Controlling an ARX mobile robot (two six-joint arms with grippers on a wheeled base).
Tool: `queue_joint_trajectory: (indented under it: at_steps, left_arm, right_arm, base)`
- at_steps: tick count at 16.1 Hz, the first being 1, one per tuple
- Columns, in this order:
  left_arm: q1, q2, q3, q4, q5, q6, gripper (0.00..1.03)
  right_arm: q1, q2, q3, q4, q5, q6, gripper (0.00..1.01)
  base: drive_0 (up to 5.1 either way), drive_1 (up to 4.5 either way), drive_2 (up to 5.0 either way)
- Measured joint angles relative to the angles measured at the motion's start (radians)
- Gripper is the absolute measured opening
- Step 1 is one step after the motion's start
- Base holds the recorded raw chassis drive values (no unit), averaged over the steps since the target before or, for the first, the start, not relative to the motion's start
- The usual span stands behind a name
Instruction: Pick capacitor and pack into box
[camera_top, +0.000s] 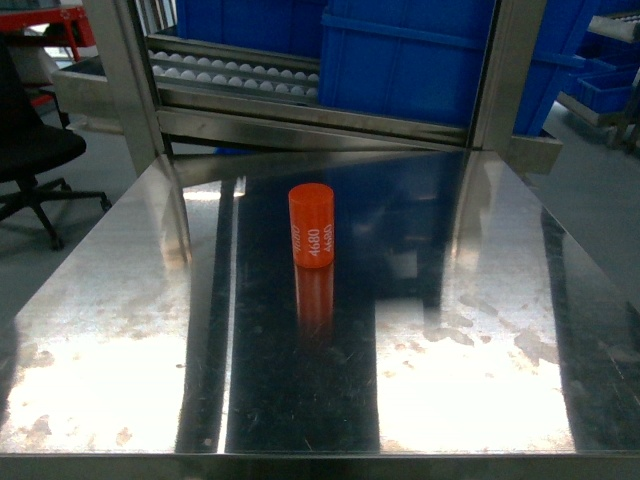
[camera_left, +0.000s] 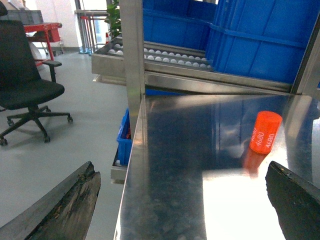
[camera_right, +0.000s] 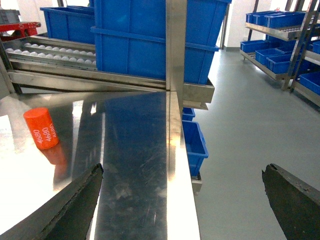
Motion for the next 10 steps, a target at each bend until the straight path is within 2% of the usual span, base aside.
queue_joint_trajectory:
  at_steps: [1,2,3,4,6,8,10]
  left_arm:
    - [0.000,0.000,0.000,0.000,0.000,0.000,0.98]
    - [-0.065,0.078,0.008,0.029,-0.148,-0.032,0.98]
    - [-0.115,0.300,0.043,0.212,-0.237,-0.050,0.98]
    - [-0.151,0.522,0.096,0.405,-0.238,-0.050,0.98]
    - [-0.238,0.962,0.283,0.717,-0.145,-0.051,0.98]
    - [-0.295,1.345,0.463,0.830,-0.075,-0.053,0.98]
    - [-0.349,1.627,0.614,0.844,-0.047,-0.057,0.98]
  right_arm:
    - [0.000,0.000,0.000,0.000,0.000,0.000,0.98]
    - [0.000,0.000,0.000,0.000,0.001,0.000,0.98]
    - [0.000,0.000,0.000,0.000,-0.001,0.000,0.98]
    - [0.000,0.000,0.000,0.000,0.000,0.000,0.98]
    - [0.000,0.000,0.000,0.000,0.000,0.000,0.98]
    - [0.000,0.000,0.000,0.000,0.000,0.000,0.98]
    - [0.000,0.000,0.000,0.000,0.000,0.000,0.98]
  base:
    - [0.0,0.00,0.0]
    - [0.0,0.00,0.0]
    - [0.0,0.00,0.0]
    - [0.0,0.00,0.0]
    - [0.0,0.00,0.0]
    - [0.0,0.00,0.0]
    - [0.0,0.00,0.0]
